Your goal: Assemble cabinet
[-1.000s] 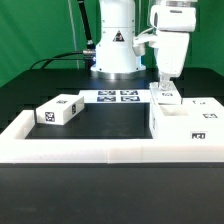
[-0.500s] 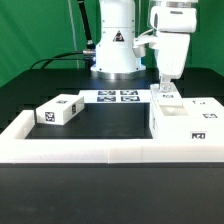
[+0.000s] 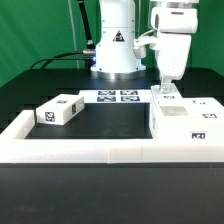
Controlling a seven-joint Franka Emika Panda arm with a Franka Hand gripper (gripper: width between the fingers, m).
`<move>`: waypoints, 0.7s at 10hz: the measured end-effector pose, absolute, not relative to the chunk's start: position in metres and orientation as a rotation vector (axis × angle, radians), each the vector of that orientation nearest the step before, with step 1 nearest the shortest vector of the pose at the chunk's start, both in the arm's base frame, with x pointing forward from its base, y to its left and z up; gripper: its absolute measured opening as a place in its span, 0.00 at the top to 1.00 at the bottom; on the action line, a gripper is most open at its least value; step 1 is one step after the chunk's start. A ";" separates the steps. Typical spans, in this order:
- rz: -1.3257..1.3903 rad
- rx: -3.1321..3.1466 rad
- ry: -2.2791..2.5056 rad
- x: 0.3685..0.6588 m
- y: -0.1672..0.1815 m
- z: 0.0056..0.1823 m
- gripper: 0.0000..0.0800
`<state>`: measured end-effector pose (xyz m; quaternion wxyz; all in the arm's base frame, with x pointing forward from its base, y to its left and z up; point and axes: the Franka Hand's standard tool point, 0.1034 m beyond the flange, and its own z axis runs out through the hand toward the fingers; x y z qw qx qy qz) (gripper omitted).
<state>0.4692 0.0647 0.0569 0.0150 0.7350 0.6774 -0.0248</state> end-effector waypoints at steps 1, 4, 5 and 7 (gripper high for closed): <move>-0.075 2.279 2.117 0.470 0.064 0.057 0.91; -0.069 2.258 2.134 0.486 0.063 0.057 0.91; -0.063 2.253 2.136 0.494 0.062 0.057 0.91; -0.047 2.249 2.131 0.507 0.061 0.057 0.91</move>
Offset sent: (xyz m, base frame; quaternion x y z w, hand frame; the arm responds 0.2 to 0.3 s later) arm 0.0253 0.0097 -0.0035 0.0221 0.0092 -0.0174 0.9996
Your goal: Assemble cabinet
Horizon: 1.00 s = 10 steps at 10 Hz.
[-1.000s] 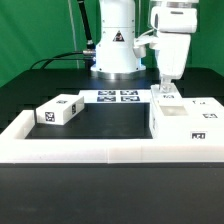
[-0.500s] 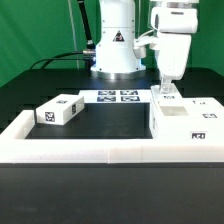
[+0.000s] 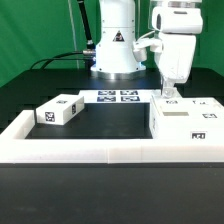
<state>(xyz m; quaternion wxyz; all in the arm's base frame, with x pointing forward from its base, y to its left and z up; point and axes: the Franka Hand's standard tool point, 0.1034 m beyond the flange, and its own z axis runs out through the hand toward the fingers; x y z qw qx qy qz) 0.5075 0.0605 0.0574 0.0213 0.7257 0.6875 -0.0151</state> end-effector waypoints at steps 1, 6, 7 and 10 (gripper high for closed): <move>-0.037 2.247 2.129 0.516 0.060 0.058 0.91; -0.011 2.238 2.120 0.548 0.058 0.058 0.91; -0.003 2.238 2.115 0.554 0.058 0.058 0.91; -0.002 2.240 2.108 0.568 0.057 0.059 0.91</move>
Offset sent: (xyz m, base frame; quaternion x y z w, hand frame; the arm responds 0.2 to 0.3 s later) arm 0.0365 0.0129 -0.0137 0.0065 0.0201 -0.0353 0.9992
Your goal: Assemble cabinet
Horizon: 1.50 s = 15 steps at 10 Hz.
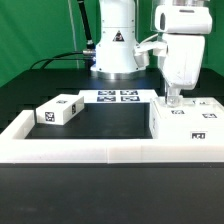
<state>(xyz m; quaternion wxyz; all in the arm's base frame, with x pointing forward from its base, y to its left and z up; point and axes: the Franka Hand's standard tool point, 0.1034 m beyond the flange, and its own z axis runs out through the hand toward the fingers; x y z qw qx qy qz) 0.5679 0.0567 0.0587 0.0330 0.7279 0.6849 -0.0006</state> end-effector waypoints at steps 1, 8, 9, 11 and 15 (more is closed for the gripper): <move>-0.005 2.241 2.106 0.571 0.056 0.059 0.91; -0.041 2.239 2.118 0.579 0.057 0.059 0.91; -0.042 2.243 2.113 0.579 0.058 0.060 0.91; -0.038 2.234 2.117 0.578 0.060 0.064 0.61; -0.016 2.217 2.110 0.557 0.062 0.083 0.19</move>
Offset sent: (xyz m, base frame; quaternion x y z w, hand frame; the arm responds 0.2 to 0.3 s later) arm 0.0245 0.0099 -0.0018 0.0054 0.0313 -0.0177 0.9993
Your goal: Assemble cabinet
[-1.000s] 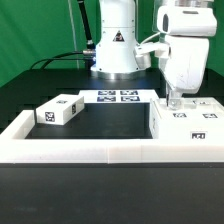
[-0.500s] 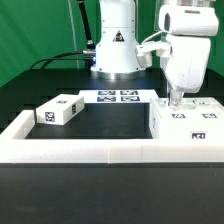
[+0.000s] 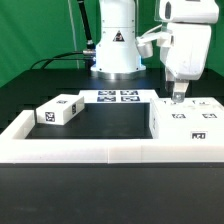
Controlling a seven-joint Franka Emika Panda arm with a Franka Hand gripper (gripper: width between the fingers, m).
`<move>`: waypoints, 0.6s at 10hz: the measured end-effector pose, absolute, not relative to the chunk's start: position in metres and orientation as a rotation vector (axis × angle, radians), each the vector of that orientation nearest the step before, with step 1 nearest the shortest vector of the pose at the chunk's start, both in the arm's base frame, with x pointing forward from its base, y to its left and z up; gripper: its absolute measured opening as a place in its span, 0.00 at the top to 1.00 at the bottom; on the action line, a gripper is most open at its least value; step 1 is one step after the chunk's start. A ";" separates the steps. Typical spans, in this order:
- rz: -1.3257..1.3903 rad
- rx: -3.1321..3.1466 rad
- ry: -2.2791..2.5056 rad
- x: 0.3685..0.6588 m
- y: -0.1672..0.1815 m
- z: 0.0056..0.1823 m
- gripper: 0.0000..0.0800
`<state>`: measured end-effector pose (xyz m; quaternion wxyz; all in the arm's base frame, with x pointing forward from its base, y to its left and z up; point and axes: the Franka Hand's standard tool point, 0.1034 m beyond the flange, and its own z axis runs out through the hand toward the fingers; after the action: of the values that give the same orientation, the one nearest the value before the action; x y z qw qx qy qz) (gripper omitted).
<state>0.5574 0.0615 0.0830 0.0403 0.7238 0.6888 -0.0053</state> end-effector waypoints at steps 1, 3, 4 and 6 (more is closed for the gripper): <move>-0.005 2.233 2.083 0.546 0.060 0.090 0.04; 0.015 2.325 1.969 0.517 0.053 0.095 0.01; 0.046 2.395 1.876 0.499 0.052 0.098 0.00; 0.037 2.568 1.652 0.467 0.059 0.094 0.00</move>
Offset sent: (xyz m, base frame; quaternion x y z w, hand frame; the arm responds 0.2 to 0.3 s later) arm -0.0700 -0.0190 0.0170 -0.0525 0.0047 0.1495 0.9874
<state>0.4674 0.0590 0.0942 0.0437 0.8402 0.5404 0.0121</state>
